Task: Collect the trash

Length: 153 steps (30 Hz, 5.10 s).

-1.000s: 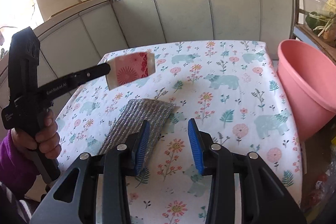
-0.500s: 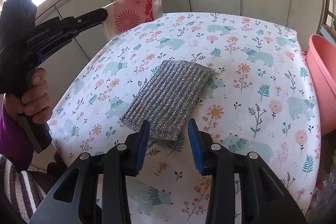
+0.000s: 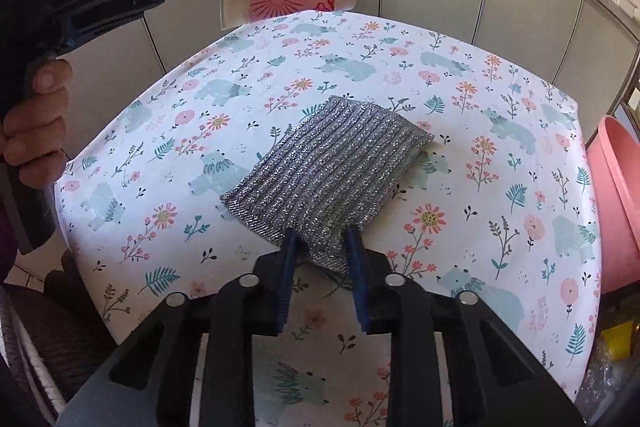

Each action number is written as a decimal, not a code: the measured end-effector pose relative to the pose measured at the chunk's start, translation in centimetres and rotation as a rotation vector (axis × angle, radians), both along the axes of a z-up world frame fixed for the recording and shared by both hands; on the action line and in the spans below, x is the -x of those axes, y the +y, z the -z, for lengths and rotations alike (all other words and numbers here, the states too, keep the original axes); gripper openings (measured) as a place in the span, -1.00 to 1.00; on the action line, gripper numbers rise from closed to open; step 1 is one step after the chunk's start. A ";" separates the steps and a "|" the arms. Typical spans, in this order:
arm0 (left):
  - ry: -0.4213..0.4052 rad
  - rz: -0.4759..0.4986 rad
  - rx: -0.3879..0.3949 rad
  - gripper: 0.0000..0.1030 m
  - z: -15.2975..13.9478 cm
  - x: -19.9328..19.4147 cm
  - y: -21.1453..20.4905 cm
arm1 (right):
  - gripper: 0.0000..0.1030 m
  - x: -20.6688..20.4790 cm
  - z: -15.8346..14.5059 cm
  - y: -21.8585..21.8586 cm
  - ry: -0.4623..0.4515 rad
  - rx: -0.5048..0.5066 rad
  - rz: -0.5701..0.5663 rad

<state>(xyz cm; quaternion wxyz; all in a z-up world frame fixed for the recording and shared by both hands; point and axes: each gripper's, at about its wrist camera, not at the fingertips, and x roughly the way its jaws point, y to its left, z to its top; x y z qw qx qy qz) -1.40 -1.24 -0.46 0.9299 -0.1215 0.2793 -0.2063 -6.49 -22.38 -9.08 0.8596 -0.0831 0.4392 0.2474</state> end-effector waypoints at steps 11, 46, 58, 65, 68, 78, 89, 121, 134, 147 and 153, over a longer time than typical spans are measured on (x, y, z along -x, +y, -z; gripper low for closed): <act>-0.023 0.009 -0.018 -0.96 -0.9 0.7 -0.7 | -0.77 0.6 -2.6 -1.1 -0.075 -0.093 0.028; -0.180 0.214 -0.060 -0.96 -7.0 -2.0 -13.4 | -0.78 -0.5 -15.0 -16.9 -0.517 -0.174 0.453; -0.205 0.321 -0.089 -0.95 -7.1 -5.6 -23.2 | -0.78 -2.4 -13.3 -23.8 -0.530 -0.204 0.603; -0.187 0.377 -0.135 -0.95 -5.1 -7.5 -29.1 | -0.78 -4.2 -10.4 -27.0 -0.470 -0.218 0.676; -0.159 0.391 -0.159 -0.95 -3.8 -8.7 -31.2 | -0.78 -4.9 -8.8 -28.2 -0.432 -0.225 0.701; -0.068 0.450 -0.228 -0.95 0.9 -11.4 -36.4 | -0.77 -7.0 -4.2 -30.7 -0.327 -0.202 0.765; 0.020 0.466 -0.265 -0.77 3.7 -12.4 -37.9 | -0.53 -7.3 -2.8 -31.2 -0.273 -0.192 0.788; -0.069 0.406 -0.145 -0.64 -5.2 -4.1 -30.3 | 0.11 1.3 -9.9 -22.9 -0.456 -0.094 0.759; -0.108 0.372 -0.154 -0.64 -6.0 -0.6 -27.4 | 0.21 3.4 -10.8 -20.2 -0.495 -0.011 0.797; -0.133 0.334 -0.169 -0.64 -5.9 1.0 -25.6 | 0.22 3.8 -11.3 -18.4 -0.496 0.039 0.782; -0.137 0.323 -0.156 -0.64 -6.0 1.2 -24.6 | 0.22 3.9 -11.4 -17.8 -0.496 0.050 0.778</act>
